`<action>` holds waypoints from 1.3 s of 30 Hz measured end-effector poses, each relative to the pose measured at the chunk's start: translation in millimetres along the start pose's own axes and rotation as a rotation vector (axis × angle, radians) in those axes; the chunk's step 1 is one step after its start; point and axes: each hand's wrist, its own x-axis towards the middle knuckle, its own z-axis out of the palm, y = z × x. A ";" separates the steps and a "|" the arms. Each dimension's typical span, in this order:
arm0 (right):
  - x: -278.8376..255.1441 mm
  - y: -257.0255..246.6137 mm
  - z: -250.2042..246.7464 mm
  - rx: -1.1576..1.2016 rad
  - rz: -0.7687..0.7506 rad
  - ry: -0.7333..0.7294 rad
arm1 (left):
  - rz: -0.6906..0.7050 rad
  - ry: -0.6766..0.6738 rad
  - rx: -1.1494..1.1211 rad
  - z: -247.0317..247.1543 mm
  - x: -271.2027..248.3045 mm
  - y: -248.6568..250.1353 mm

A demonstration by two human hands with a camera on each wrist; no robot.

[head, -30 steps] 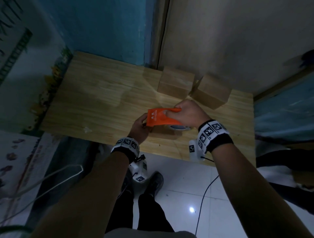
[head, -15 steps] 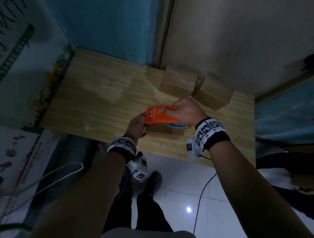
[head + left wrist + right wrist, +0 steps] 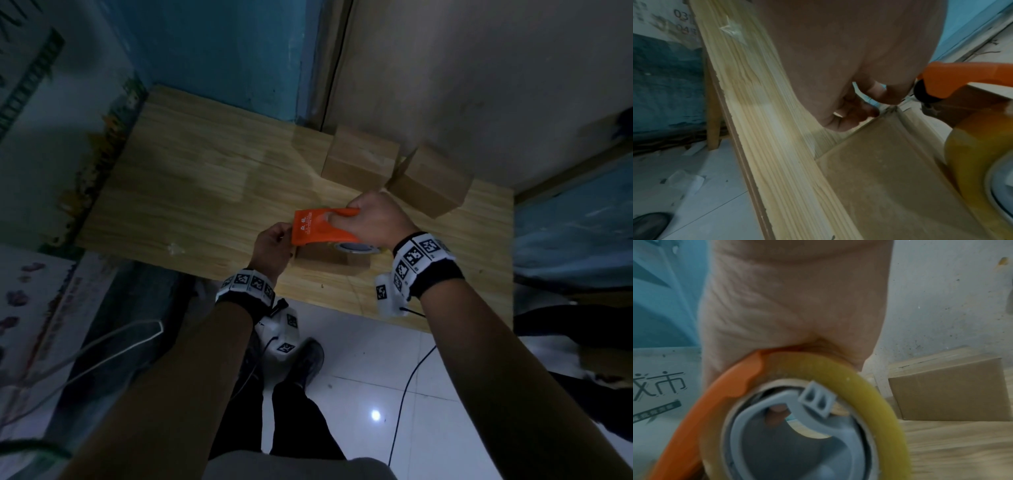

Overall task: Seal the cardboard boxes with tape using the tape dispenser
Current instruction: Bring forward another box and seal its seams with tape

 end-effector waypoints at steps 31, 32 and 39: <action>2.8 1.4 -2.6 -0.014 -0.026 -0.048 | -0.037 -0.078 0.093 -4.8 3.7 15.5; 2.6 1.9 -3.0 -0.009 -0.030 -0.046 | -0.005 -0.058 0.128 -5.6 5.6 13.1; -0.7 4.4 -8.2 0.034 -0.046 -0.040 | 0.072 -0.045 0.251 -7.2 8.6 17.7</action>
